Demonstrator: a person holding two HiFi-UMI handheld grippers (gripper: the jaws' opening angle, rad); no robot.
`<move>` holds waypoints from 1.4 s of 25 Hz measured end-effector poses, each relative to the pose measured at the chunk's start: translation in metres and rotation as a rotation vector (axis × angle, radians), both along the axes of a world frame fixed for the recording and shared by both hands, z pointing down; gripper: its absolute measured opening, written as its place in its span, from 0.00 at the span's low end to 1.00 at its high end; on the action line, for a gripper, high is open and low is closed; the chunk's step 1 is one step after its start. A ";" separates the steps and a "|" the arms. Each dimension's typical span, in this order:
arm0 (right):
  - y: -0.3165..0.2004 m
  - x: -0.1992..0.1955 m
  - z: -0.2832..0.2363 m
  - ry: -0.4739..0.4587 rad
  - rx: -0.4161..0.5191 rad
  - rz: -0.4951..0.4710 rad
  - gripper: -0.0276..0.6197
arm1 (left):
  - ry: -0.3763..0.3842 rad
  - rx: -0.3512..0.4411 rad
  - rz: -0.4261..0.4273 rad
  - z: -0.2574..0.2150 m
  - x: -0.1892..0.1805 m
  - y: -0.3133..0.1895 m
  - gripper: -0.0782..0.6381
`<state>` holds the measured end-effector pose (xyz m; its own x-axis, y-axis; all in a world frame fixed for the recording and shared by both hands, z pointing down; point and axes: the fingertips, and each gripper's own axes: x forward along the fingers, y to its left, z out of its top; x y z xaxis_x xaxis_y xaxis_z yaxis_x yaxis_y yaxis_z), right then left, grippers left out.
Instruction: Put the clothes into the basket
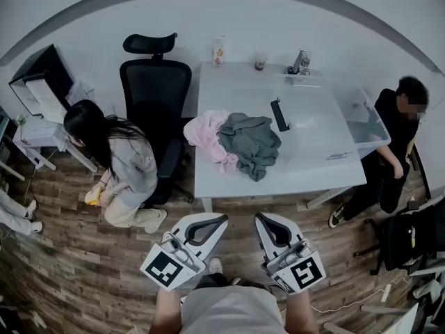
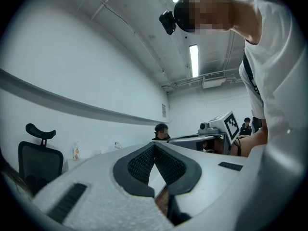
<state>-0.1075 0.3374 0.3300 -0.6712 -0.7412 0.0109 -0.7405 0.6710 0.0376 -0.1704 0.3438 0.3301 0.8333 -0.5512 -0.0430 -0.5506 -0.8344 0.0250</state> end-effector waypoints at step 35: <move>-0.177 0.068 0.001 -0.011 0.004 -0.048 0.05 | -0.044 -0.028 -0.053 0.005 0.068 -0.174 0.11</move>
